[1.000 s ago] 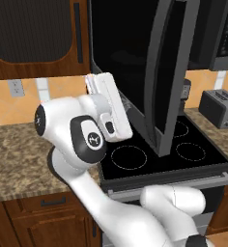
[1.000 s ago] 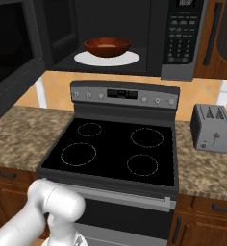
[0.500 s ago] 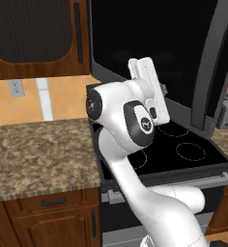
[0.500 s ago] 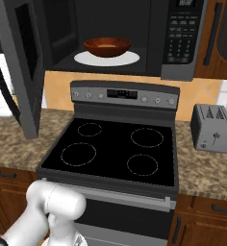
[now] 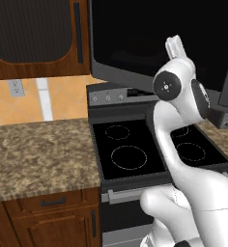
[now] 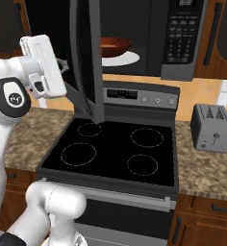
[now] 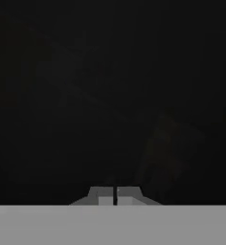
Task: Open the microwave, place the bowl with waffle inside the microwave, then close the microwave door and turn it on.
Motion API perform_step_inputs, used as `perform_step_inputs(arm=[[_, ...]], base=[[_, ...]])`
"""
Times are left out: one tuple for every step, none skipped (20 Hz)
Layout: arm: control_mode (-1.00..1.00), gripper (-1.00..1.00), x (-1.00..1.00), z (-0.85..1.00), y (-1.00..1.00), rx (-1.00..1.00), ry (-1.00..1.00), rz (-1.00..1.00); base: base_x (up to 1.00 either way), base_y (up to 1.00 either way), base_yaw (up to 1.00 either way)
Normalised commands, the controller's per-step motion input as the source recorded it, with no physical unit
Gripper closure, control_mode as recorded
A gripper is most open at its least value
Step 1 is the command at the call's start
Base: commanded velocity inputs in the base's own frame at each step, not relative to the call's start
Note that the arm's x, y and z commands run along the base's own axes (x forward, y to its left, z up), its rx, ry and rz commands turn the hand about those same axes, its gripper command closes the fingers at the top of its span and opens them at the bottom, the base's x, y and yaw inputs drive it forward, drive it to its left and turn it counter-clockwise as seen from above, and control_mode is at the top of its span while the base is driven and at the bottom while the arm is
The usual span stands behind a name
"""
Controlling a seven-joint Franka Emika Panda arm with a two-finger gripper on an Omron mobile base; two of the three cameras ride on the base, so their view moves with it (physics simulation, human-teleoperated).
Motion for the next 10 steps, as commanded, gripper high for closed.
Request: perform_step_inputs(arm=[[-1.00,1.00,0.56,0.78,-0.63,0.00,-0.03,0.31],[-1.00,1.00,0.57,0.81,-0.56,0.00,0.00,0.31],[-1.00,1.00,0.60,0.89,-0.45,0.01,0.00,0.31],[-1.00,1.00,0.62,0.96,-0.33,0.04,0.00,0.31],[-1.00,1.00,0.58,0.97,-0.24,0.05,0.00,0.31],[-1.00,1.00,0.56,0.86,-0.16,0.07,0.06,0.29],[-1.00,1.00,0.54,0.74,-0.14,0.07,0.10,0.29],[-1.00,1.00,0.65,0.31,-0.11,0.05,0.29,0.31],[-1.00,1.00,0.90,0.00,-0.05,0.05,0.51,0.39],[-1.00,1.00,0.91,-0.07,-0.04,0.05,0.51,0.34]], base=[[0.00,0.00,0.00],[0.00,0.00,0.00],[0.00,0.00,0.00],[0.00,0.00,0.00],[0.00,0.00,0.00],[0.00,0.00,0.00],[0.00,0.00,0.00],[0.00,0.00,0.00],[0.00,0.00,0.00],[0.00,0.00,0.00]])
